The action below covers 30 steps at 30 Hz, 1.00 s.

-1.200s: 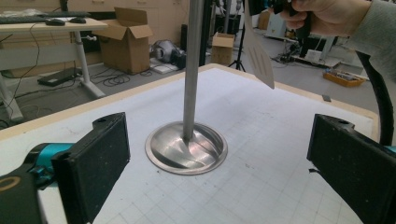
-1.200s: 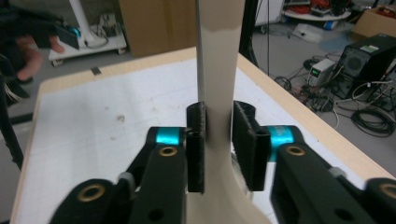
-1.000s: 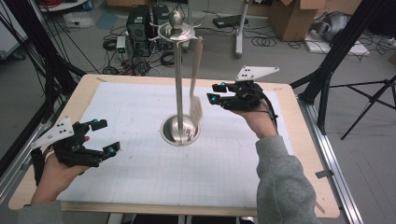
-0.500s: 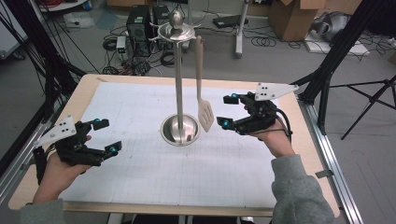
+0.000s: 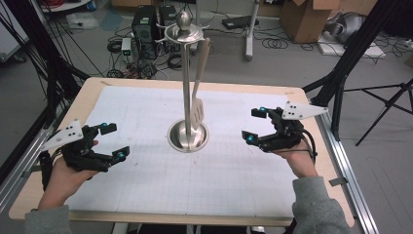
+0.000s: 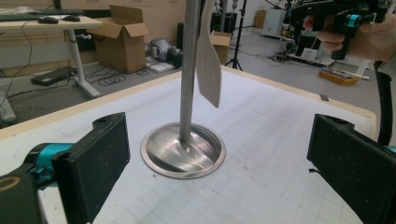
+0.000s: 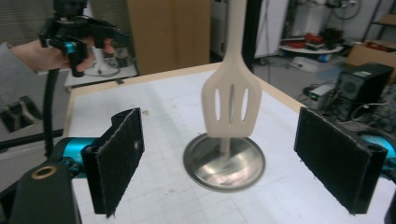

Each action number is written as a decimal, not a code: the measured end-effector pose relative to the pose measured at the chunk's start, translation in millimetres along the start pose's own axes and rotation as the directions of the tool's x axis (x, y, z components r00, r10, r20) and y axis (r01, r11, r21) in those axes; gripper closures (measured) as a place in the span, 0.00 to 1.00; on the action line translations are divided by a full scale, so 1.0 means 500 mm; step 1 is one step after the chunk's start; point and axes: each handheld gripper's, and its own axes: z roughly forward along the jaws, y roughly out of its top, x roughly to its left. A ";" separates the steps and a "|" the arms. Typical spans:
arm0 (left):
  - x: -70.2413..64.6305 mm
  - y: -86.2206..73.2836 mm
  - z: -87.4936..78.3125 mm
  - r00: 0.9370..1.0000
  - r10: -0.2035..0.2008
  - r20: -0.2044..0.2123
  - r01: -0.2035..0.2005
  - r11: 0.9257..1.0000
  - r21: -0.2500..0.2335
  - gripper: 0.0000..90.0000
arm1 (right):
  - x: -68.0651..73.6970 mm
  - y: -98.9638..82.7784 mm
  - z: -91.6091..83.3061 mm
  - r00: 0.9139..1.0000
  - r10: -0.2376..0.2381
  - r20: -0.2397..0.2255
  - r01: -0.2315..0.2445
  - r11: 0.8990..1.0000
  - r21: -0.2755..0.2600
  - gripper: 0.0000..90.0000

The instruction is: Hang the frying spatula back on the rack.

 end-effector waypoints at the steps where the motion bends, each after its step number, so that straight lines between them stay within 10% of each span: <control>1: 0.000 0.000 0.003 1.000 0.000 0.004 0.000 1.000 -0.001 0.07 | 0.000 -0.007 -0.006 1.000 0.009 0.009 -0.009 1.000 -0.006 0.16; 19: 0.003 -0.007 0.019 1.000 0.003 -0.003 -0.003 1.000 0.001 0.07 | -0.001 -0.088 -0.095 0.986 0.104 0.131 -0.090 0.990 -0.112 0.16; 30: 0.007 -0.013 0.022 1.000 -0.008 -0.017 0.008 1.000 -0.004 0.07 | -0.007 -0.136 -0.150 0.963 0.131 0.236 -0.100 0.985 -0.139 0.16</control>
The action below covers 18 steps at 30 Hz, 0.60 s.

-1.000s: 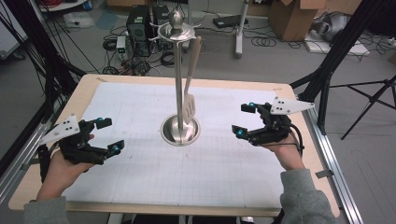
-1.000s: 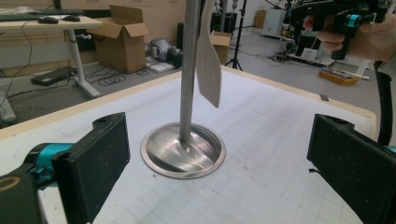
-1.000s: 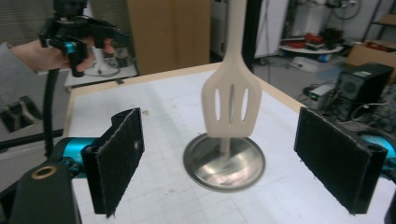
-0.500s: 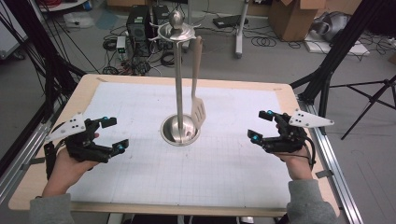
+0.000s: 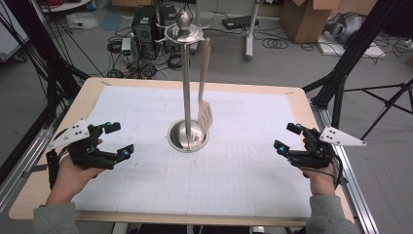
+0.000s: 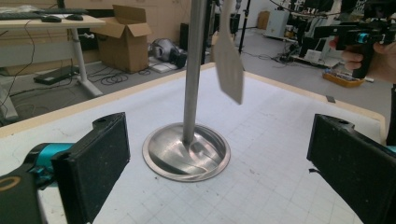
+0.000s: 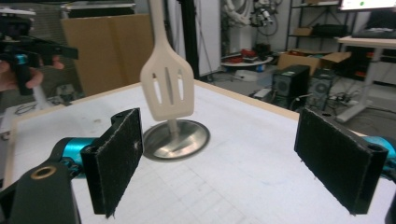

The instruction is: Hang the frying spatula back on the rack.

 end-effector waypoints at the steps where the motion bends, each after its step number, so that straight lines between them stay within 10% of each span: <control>1: 0.001 0.000 0.001 1.000 0.004 -0.001 -0.004 1.000 0.000 0.07 | -0.001 -0.003 -0.005 1.000 0.001 0.011 -0.001 1.000 -0.002 0.16; 18: 0.005 -0.002 0.012 1.000 0.003 0.003 -0.003 1.000 -0.006 0.07 | 0.010 -0.041 -0.053 0.988 -0.024 0.153 0.024 1.000 0.001 0.16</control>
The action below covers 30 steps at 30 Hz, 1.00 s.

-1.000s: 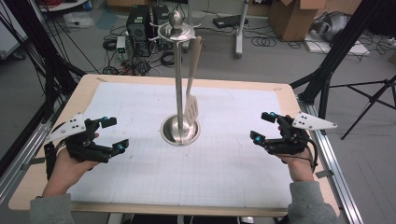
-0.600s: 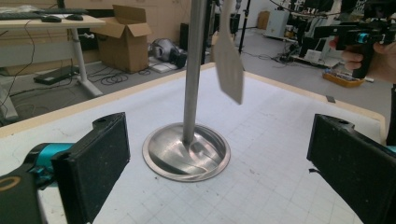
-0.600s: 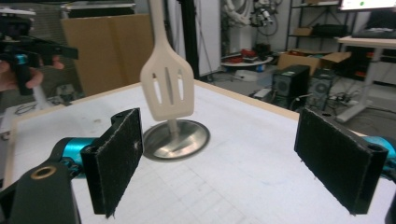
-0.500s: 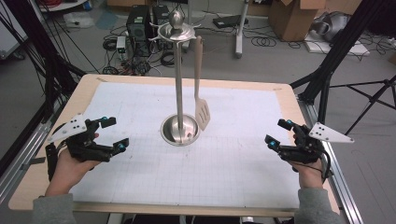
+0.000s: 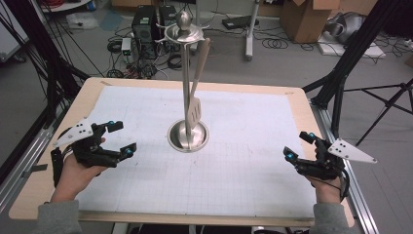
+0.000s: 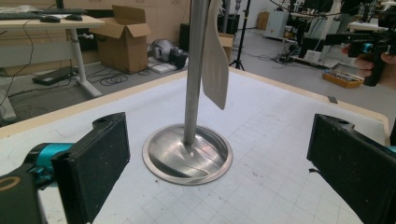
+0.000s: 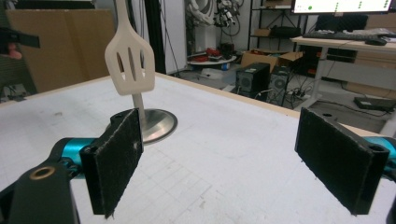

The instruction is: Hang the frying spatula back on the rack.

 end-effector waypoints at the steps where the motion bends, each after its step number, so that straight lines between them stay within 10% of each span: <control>1: 0.000 0.000 0.000 1.000 0.000 0.000 0.000 1.000 -0.001 0.07 | 0.002 -0.002 -0.001 1.000 -0.001 0.007 0.001 1.000 0.003 0.16; 21: -0.003 -0.023 -0.008 0.999 -0.005 -0.037 0.004 1.000 -0.028 0.07 | 0.001 -0.034 -0.037 0.997 0.039 0.059 -0.040 0.999 0.004 0.16; 30: 0.010 -0.050 -0.026 0.990 -0.013 -0.140 0.005 0.998 -0.058 0.07 | -0.006 -0.042 -0.059 0.994 0.053 0.091 -0.050 0.998 -0.029 0.16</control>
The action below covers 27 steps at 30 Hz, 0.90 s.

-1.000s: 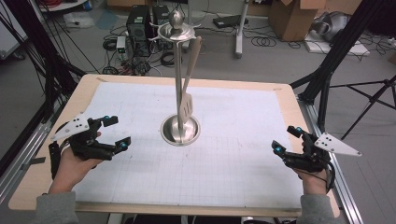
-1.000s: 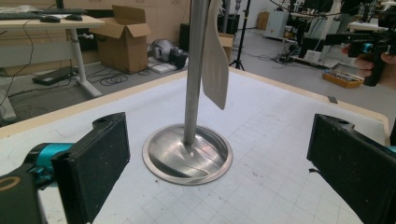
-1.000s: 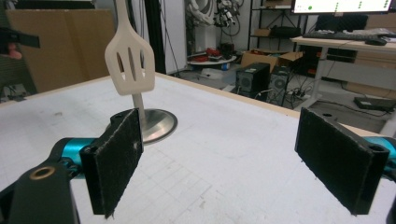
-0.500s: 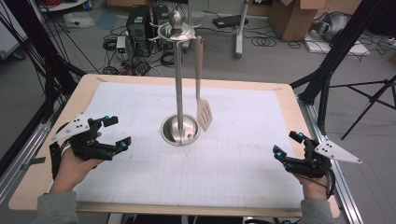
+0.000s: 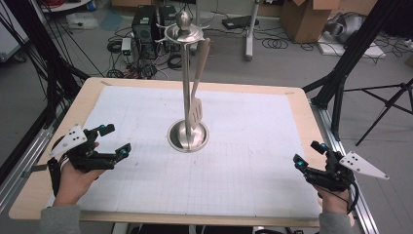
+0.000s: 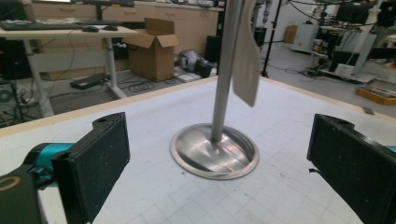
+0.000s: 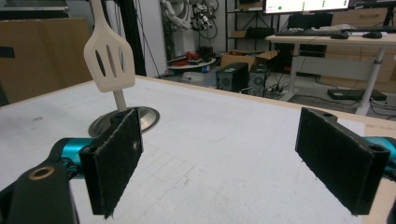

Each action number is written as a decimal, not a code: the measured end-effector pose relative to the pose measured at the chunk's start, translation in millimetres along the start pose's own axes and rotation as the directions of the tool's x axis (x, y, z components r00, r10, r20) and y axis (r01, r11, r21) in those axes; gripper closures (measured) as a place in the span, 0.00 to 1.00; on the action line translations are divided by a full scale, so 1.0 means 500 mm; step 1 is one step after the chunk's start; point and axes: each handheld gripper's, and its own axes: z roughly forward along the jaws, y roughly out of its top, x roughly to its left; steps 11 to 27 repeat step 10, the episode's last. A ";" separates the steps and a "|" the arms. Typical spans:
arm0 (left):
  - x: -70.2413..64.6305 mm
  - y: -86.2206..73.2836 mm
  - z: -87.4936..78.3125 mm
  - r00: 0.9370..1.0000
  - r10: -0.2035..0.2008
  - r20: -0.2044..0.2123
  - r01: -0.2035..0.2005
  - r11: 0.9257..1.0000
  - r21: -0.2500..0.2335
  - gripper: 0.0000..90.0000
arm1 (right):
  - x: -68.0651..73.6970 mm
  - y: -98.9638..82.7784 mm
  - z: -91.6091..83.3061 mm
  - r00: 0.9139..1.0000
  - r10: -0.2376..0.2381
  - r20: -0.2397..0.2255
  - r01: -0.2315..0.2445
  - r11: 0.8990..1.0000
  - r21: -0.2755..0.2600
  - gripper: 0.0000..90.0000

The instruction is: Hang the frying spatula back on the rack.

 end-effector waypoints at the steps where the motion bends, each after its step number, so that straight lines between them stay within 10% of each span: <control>1: 0.001 -0.001 -0.001 1.000 -0.001 -0.005 0.001 1.000 0.000 0.07 | 0.000 0.000 0.000 1.000 0.003 -0.001 -0.003 1.000 0.004 0.15; 27: 0.007 -0.016 -0.013 0.998 -0.015 -0.056 0.016 1.000 0.009 0.07 | -0.008 -0.007 0.014 1.000 0.025 -0.013 -0.025 1.000 0.004 0.13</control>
